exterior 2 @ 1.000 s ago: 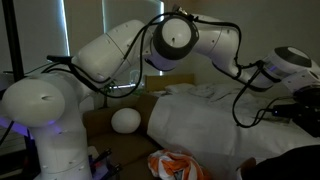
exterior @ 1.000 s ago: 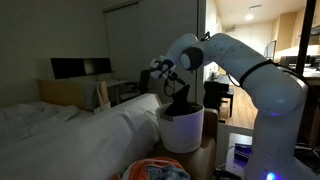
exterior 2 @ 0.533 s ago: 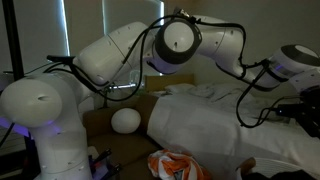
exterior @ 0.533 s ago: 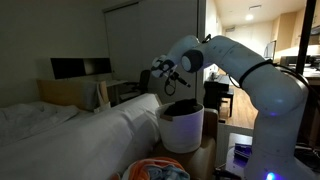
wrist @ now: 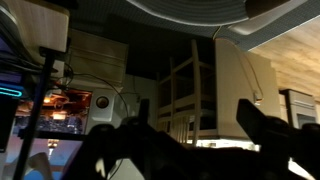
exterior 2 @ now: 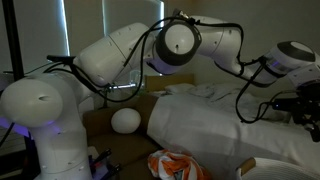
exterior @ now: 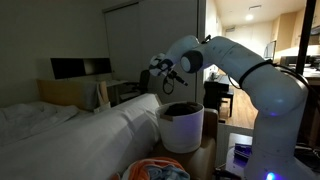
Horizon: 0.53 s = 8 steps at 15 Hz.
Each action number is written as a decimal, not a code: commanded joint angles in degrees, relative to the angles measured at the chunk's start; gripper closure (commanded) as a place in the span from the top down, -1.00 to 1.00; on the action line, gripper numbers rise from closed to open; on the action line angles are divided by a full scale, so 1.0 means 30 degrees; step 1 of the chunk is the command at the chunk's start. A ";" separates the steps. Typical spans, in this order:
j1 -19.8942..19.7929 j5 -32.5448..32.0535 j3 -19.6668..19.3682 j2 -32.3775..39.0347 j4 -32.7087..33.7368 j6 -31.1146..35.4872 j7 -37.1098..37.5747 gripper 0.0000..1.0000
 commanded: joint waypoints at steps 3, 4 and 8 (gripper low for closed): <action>0.1274 -0.0702 0.1015 -0.1712 -0.1526 0.2396 -0.3307 1.00; 0.1605 -0.0843 0.1148 -0.2176 -0.1983 0.2852 -0.3738 1.00; 0.3105 -0.1547 0.1728 -0.4227 -0.4363 0.4587 -0.5354 1.00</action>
